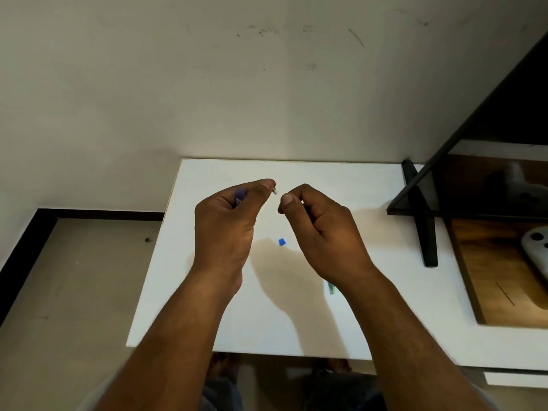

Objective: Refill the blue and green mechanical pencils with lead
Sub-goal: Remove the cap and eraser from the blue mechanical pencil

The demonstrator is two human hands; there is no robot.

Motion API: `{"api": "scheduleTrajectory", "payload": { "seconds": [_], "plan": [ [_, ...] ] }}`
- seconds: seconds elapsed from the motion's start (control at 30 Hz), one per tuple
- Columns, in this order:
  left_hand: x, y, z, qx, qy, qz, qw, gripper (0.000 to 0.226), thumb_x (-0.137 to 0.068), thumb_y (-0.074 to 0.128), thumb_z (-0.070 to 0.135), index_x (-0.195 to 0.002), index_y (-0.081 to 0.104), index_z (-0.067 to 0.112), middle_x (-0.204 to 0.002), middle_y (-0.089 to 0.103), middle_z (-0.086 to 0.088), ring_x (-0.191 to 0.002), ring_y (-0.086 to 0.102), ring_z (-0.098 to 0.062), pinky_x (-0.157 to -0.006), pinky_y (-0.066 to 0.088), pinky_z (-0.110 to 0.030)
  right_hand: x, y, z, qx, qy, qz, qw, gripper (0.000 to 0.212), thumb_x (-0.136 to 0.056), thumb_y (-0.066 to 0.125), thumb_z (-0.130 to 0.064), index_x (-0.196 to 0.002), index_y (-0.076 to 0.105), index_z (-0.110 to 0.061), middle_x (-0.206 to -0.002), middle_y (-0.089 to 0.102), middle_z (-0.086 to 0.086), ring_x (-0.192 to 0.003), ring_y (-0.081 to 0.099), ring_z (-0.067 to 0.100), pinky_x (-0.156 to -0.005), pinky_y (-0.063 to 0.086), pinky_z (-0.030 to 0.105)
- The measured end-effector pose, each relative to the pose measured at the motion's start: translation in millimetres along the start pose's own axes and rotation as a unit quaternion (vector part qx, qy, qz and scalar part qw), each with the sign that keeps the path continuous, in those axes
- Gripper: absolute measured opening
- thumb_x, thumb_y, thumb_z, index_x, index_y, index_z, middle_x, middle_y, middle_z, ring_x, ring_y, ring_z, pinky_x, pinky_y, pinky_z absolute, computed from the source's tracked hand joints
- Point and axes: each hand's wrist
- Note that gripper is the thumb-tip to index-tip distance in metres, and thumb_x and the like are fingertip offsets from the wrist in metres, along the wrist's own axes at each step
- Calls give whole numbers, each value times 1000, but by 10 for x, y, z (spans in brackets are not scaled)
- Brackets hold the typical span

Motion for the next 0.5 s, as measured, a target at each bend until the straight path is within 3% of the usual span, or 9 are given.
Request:
{"api": "scheduleTrajectory", "payload": {
  "seconds": [0.1, 0.2, 0.27, 0.3, 0.37, 0.43, 0.5],
  "plan": [
    [-20, -8, -21, -11, -11, -1, 1000, 12, -93, 80, 33, -91, 88, 23, -72, 69, 15, -55, 52, -3, -67, 43, -17, -15, -14, 22, -17, 5, -4, 1000, 27, -108, 46, -56, -98, 62, -36, -58, 49, -5, -51, 43, 11, -53, 39, 32],
    [-33, -4, -22, -28, -26, -2, 999, 15, -93, 79, 36, -94, 87, 24, -76, 47, -8, -64, 37, -29, -55, 39, -15, -16, -14, 18, -28, 7, -16, 999, 28, -106, 46, -60, -97, 61, -38, -67, 57, 5, -57, 51, 19, -55, 44, 34],
    [-56, -15, -47, -38, -41, -1, 998, 16, -93, 78, 37, -96, 87, 24, -80, 40, -10, -77, 30, -40, -50, 36, -17, -19, -27, 47, -29, 6, -20, 999, 28, -108, 47, -60, -97, 61, -38, -72, 62, 6, -57, 54, 12, -53, 44, 23],
    [-68, -24, -66, -38, -49, 0, 998, 16, -93, 78, 37, -96, 87, 24, -80, 38, -10, -78, 29, -39, -49, 36, -17, -23, -38, 71, -31, 8, -21, 999, 26, -109, 48, -57, -97, 62, -38, -75, 65, 4, -58, 56, 8, -53, 43, 12],
    [-88, -41, -111, -42, -68, -1, 997, 16, -93, 79, 40, -94, 87, 26, -74, 40, -6, -69, 31, -31, -53, 37, -19, -33, -55, 133, -26, 20, -25, 999, 22, -112, 50, -49, -101, 64, -36, -82, 68, -1, -65, 62, 4, -57, 46, 5],
    [-105, -62, -175, -83, -86, -3, 993, 16, -93, 80, 40, -93, 87, 26, -60, 55, 11, -51, 46, -8, -65, 42, -21, -46, -64, 200, 12, 39, -30, 999, 20, -113, 46, -48, -107, 63, -40, -88, 70, -9, -74, 65, 6, -57, 49, 12],
    [-106, -66, -256, -143, -84, -21, 986, 18, -92, 81, 36, -88, 86, 20, -64, 71, 10, -55, 59, 3, -73, 47, -25, -57, -72, 252, 28, 58, -33, 997, 16, -112, 43, -48, -113, 60, -46, -92, 71, -15, -77, 66, 7, -61, 50, 20]
  ]
}}
Point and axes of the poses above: each hand's wrist, its own x-axis away from the middle knuckle, its own y-axis out of the palm, z = x × y
